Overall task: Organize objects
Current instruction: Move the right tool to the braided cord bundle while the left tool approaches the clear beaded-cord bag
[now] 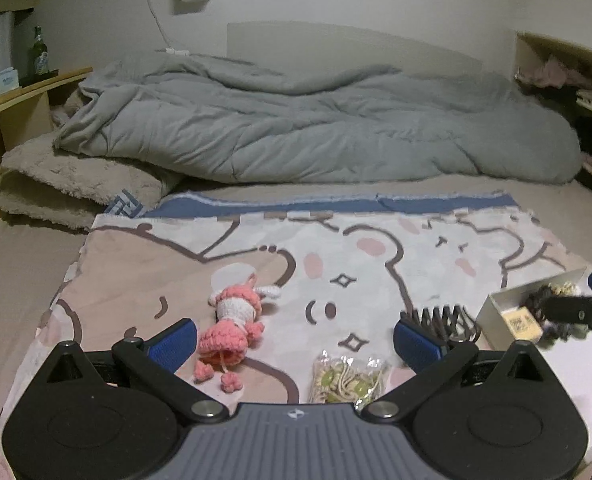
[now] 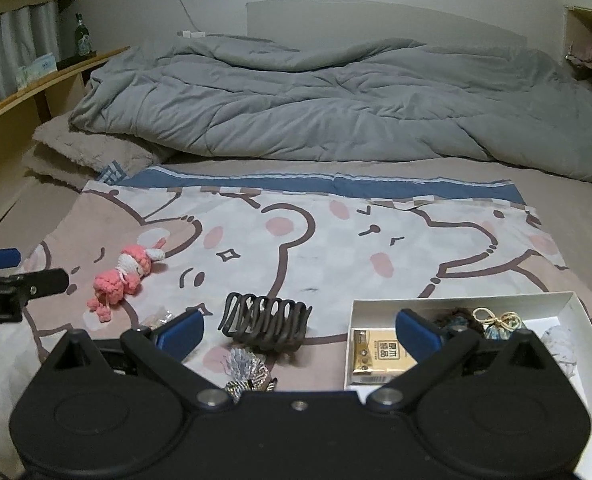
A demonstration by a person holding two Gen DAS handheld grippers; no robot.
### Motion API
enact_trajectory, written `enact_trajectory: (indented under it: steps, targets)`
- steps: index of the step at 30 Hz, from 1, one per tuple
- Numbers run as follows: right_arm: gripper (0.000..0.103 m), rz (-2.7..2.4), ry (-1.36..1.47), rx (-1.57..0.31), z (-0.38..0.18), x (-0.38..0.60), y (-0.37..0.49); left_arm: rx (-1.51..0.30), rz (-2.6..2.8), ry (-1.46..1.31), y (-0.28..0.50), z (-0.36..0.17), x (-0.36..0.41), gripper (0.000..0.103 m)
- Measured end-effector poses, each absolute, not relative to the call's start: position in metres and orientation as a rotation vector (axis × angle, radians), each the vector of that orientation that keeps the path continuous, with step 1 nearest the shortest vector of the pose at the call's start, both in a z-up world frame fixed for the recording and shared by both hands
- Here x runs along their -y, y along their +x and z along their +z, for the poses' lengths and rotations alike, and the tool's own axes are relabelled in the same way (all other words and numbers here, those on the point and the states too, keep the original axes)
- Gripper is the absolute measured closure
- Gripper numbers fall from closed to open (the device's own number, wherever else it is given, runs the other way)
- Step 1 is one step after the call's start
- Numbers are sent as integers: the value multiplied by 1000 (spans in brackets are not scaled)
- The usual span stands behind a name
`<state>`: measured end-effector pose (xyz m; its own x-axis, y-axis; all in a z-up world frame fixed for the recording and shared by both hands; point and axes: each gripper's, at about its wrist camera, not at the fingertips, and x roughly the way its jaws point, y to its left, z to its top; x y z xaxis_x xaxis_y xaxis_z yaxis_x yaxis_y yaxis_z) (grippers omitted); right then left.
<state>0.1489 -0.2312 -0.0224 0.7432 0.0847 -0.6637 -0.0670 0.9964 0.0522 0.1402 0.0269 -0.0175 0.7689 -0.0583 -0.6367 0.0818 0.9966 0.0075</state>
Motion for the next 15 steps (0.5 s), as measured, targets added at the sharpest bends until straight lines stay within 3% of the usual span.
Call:
enact_trajectory:
  steps: [9, 15]
  targets:
    - [0, 69, 110, -811, -47, 228, 161, -813, -119, -35, 152, -39, -26, 1]
    - [1, 72, 153, -877, -68, 222, 167, -908, -138, 6, 165, -62, -16, 16]
